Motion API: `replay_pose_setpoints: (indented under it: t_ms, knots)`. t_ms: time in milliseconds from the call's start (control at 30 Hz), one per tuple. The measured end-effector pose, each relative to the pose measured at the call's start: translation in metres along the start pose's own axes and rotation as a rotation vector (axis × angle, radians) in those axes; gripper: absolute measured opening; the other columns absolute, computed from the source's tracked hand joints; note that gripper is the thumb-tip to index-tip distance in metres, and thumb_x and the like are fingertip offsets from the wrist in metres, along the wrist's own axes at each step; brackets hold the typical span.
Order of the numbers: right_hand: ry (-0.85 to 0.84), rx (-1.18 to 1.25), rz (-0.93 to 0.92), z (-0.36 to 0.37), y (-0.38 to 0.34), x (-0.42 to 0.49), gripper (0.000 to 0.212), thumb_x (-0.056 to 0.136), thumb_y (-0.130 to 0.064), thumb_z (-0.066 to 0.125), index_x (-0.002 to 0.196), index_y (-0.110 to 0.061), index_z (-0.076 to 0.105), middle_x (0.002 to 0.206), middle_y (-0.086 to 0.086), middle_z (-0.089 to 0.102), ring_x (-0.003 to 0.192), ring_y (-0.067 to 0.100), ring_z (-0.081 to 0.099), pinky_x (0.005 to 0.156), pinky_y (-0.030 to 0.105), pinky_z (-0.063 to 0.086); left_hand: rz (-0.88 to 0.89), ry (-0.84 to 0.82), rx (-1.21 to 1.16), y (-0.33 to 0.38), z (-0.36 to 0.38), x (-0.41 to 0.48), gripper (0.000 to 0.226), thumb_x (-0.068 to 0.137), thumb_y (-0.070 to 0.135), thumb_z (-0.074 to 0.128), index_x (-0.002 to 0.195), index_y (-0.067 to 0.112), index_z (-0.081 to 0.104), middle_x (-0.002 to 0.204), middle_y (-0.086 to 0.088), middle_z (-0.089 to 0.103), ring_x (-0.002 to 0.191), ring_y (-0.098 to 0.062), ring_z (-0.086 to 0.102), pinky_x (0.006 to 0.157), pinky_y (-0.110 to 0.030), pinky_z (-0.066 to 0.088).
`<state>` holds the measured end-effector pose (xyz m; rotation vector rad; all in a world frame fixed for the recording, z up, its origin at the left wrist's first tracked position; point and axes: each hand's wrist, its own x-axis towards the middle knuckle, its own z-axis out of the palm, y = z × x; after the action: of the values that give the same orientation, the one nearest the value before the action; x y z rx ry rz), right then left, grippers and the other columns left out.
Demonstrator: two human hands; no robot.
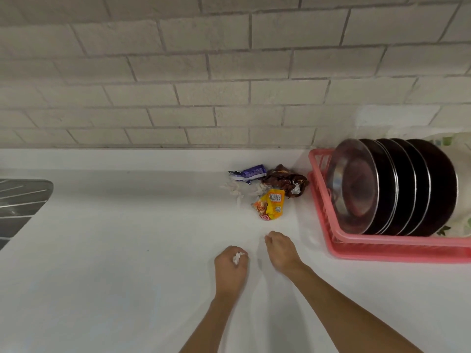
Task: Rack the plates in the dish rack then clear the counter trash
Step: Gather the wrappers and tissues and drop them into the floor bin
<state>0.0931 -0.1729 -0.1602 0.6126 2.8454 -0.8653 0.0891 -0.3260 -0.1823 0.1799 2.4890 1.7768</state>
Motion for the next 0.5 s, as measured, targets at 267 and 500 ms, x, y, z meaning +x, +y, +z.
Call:
replay_pose_setpoints:
  t_ms: [267,500]
  knots:
    - [-0.084,0.245,0.061,-0.01,0.009,-0.027,0.046,0.104,-0.027,0.038,0.059,-0.016,0.036,0.064,-0.001,0.043,0.064,0.015,0.043,0.057,0.025,0.032,0.063,-0.052,0.087,-0.003,-0.001,-0.019,0.021,0.08,0.02,0.043,0.062,0.015,0.054,0.059,-0.006,0.055,0.055,-0.021,0.051,0.056,-0.034,0.042]
    - [-0.085,0.331,0.049,0.003,0.022,-0.087,0.037,0.103,-0.026,0.043,0.067,-0.021,0.051,0.079,-0.007,0.055,0.074,0.006,0.051,0.064,0.008,0.037,-0.077,-0.006,-0.163,0.018,-0.002,-0.057,0.035,0.084,0.016,0.055,0.053,0.014,0.039,0.048,0.005,0.04,0.049,-0.007,0.039,0.053,-0.02,0.033]
